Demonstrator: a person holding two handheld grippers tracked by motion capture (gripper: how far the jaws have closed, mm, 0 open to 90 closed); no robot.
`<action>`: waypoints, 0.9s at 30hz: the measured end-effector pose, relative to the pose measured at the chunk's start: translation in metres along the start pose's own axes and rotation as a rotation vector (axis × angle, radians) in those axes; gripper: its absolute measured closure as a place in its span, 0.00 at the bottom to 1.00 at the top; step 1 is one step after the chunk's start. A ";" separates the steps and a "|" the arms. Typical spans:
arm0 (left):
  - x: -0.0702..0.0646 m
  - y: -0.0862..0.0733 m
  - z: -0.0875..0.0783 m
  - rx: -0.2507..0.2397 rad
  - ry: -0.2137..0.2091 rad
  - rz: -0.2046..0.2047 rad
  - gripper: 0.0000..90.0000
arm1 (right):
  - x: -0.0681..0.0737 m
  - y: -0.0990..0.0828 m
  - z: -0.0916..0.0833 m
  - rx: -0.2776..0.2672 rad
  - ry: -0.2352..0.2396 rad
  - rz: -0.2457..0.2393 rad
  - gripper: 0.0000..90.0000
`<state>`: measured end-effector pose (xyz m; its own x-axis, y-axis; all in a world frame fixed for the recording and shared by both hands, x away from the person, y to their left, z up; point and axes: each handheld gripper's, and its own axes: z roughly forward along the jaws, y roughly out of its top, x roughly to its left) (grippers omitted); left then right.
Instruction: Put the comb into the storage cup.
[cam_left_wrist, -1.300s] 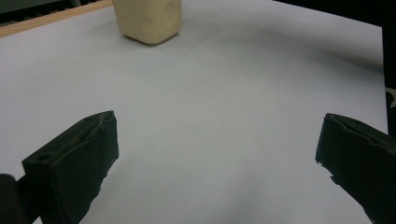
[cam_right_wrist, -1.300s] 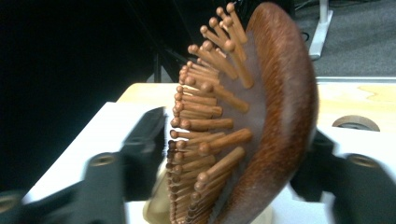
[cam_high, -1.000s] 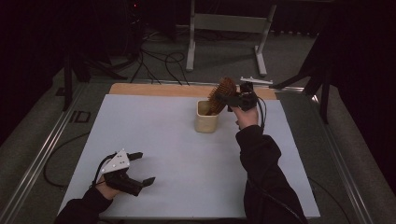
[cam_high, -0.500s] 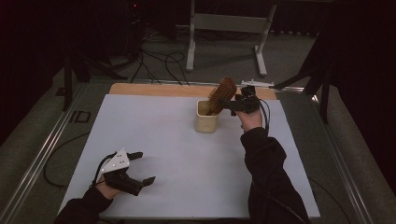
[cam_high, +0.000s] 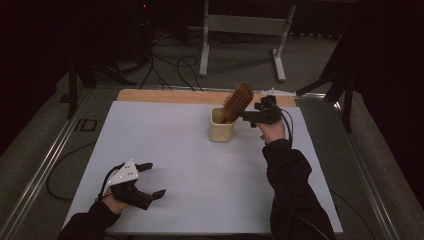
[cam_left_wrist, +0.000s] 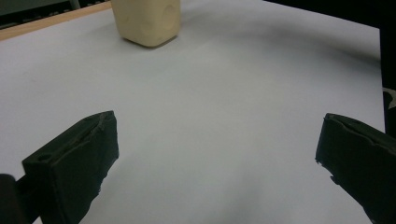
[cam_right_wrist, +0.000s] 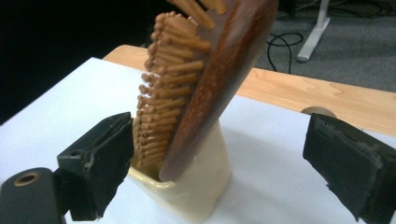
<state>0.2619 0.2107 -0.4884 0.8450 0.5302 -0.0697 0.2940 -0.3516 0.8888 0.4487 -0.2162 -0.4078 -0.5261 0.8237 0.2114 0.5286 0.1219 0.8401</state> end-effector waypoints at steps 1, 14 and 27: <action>0.000 0.000 0.000 0.000 0.000 0.000 0.00 | 0.000 0.000 0.000 0.000 0.000 0.000 0.09; 0.000 0.000 -0.002 -0.002 0.001 -0.001 0.00 | 0.000 -0.016 -0.009 -0.001 0.020 -0.049 0.09; 0.000 0.000 -0.001 -0.001 -0.003 -0.002 0.00 | 0.007 -0.041 -0.022 -0.027 0.044 -0.113 0.09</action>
<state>0.2611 0.2114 -0.4874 0.8455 0.5289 -0.0731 0.2957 -0.3498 0.8889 0.4091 -0.2276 -0.4295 -0.6099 0.7807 0.1361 0.4469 0.1970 0.8726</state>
